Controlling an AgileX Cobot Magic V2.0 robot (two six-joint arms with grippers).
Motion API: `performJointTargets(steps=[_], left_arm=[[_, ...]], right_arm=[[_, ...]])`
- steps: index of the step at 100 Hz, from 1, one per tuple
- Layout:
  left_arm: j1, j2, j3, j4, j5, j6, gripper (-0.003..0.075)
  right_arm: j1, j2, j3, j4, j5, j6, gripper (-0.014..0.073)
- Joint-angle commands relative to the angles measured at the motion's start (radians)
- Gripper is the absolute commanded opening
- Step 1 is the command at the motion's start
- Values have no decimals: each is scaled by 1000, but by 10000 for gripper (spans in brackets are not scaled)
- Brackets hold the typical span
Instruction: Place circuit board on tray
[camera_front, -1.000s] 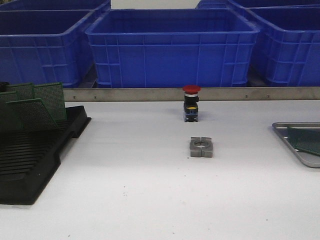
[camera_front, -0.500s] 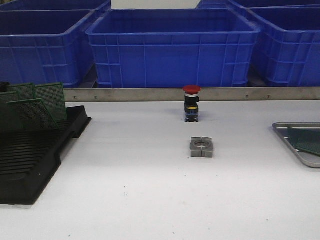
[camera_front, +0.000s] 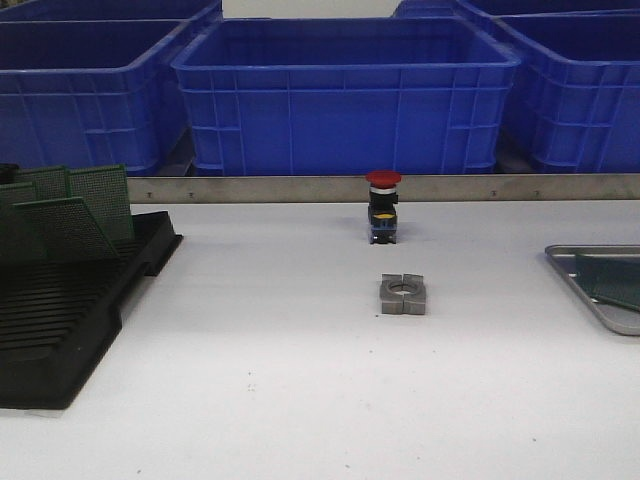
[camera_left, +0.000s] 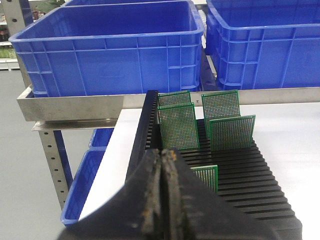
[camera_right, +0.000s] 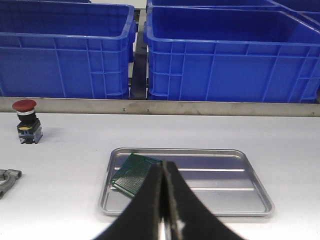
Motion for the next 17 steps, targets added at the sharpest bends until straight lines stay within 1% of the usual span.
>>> performJointTargets(steps=[1, 17], left_arm=[[-6, -27, 20, 0, -76, -11, -20], [-6, -27, 20, 0, -76, -11, -20]], right_arm=[[-4, -23, 1, -11, -74, 0, -61], [-4, -23, 1, -11, -74, 0, -61]])
